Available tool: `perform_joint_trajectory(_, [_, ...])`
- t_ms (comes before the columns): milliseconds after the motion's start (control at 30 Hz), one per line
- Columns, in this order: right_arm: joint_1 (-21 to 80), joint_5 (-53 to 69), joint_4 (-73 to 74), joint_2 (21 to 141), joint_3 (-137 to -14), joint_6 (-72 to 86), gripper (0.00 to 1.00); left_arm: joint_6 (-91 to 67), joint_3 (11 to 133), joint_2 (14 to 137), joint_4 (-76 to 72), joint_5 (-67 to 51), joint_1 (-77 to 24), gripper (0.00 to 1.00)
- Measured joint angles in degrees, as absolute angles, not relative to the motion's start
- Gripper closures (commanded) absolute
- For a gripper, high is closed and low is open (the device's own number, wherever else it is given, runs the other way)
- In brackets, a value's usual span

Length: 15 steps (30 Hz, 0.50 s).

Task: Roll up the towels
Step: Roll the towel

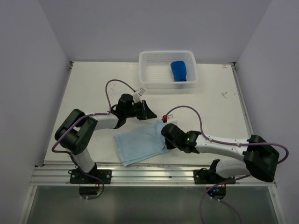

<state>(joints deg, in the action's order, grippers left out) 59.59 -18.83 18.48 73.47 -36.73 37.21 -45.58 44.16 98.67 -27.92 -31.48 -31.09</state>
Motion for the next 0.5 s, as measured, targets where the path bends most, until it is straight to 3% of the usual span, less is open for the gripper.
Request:
perform_joint_trajectory(300, [61.71, -22.13, 20.29, 73.47, -38.24, 35.86, 1.00, -44.10, 45.39, 95.92, -25.74, -29.41, -32.53, 0.89])
perform_joint_trajectory(500, [62.22, -23.97, 22.02, 73.49, -39.55, 35.75, 1.00, -43.88, 45.39, 95.61, -25.45, -28.97, -32.53, 0.90])
